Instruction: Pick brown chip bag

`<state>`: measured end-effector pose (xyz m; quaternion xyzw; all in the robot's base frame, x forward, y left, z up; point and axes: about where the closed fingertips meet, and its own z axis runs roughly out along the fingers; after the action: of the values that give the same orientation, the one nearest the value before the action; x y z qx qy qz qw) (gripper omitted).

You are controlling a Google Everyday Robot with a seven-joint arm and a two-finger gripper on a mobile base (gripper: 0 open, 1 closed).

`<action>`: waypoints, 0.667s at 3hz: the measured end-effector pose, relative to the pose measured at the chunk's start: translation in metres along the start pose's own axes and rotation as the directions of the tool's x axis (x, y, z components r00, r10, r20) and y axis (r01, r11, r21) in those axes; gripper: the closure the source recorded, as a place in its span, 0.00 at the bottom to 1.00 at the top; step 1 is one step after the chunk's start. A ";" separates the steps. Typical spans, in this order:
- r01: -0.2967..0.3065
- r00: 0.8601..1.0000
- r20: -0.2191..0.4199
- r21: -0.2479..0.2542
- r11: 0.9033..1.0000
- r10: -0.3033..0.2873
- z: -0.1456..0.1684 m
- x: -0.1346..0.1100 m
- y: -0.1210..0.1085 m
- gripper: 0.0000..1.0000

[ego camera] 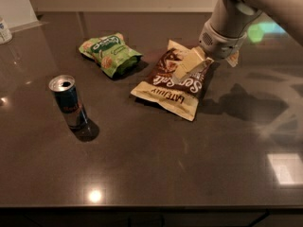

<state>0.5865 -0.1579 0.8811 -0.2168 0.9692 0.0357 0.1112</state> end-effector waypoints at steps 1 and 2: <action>-0.100 0.995 -0.027 0.001 0.995 0.100 0.018 -0.010 0.007 0.00; -0.183 0.980 -0.073 0.020 0.983 0.184 0.038 -0.018 0.011 0.00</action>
Offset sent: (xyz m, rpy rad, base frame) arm 0.0238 0.0286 -0.0416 -0.0122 0.1162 -0.2453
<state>0.6057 -0.1360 0.8486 -0.1269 0.9888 0.0313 0.0728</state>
